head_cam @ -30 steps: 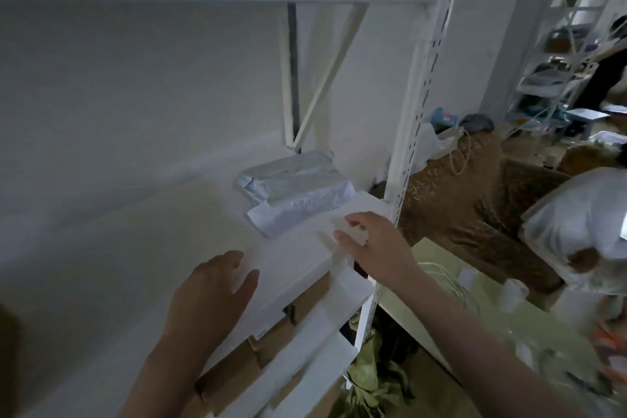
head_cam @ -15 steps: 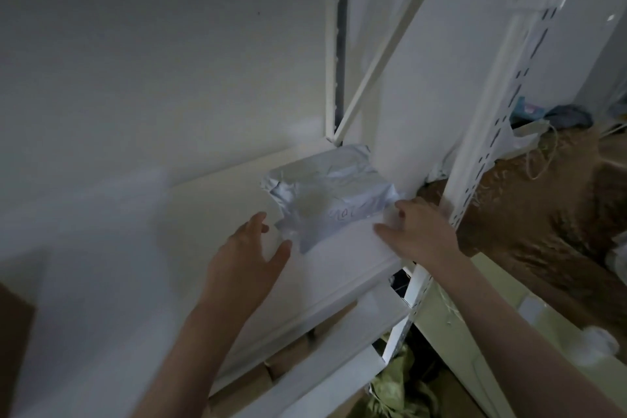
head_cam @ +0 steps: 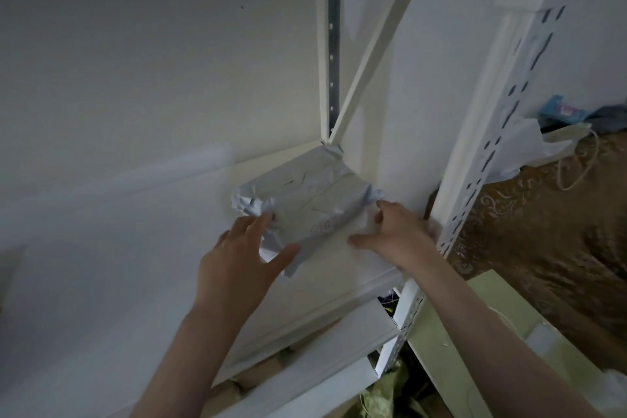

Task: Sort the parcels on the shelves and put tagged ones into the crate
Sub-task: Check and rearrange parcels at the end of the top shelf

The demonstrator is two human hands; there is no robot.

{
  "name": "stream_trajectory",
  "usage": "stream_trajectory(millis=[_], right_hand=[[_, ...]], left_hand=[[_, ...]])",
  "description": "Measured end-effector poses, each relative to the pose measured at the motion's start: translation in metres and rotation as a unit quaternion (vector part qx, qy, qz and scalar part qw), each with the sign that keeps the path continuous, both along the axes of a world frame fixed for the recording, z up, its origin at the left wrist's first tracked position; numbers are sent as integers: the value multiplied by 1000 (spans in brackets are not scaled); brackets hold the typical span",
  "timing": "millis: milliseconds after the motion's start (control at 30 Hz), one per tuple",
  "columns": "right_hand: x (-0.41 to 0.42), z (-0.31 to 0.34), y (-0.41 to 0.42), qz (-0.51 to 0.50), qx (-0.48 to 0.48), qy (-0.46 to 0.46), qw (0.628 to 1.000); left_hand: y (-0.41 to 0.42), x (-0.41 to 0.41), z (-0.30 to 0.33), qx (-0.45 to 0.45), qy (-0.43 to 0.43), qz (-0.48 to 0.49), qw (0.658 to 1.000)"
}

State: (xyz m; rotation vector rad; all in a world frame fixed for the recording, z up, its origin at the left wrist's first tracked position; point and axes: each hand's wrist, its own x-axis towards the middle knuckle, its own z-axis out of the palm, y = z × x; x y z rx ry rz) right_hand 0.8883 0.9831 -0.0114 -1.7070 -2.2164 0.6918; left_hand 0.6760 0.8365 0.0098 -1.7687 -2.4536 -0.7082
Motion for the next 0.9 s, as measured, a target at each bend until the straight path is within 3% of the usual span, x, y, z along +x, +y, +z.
stream_trajectory(millis=[367,567,733,900], right_hand=[[-23,-6,35,14,-46,243,969],[-45,5,47,-2,-188,431,883],[-43,33,35,1,-164,515,841],[-34,81,18,70,-55,474,876]], left_hand=[[6,-4,-4,4,-35,78,996],[9,-11,-6,-22,-54,96,994],[5,-8,-6,-10,-84,84,993],[9,14,-10,9,-107,32,994]])
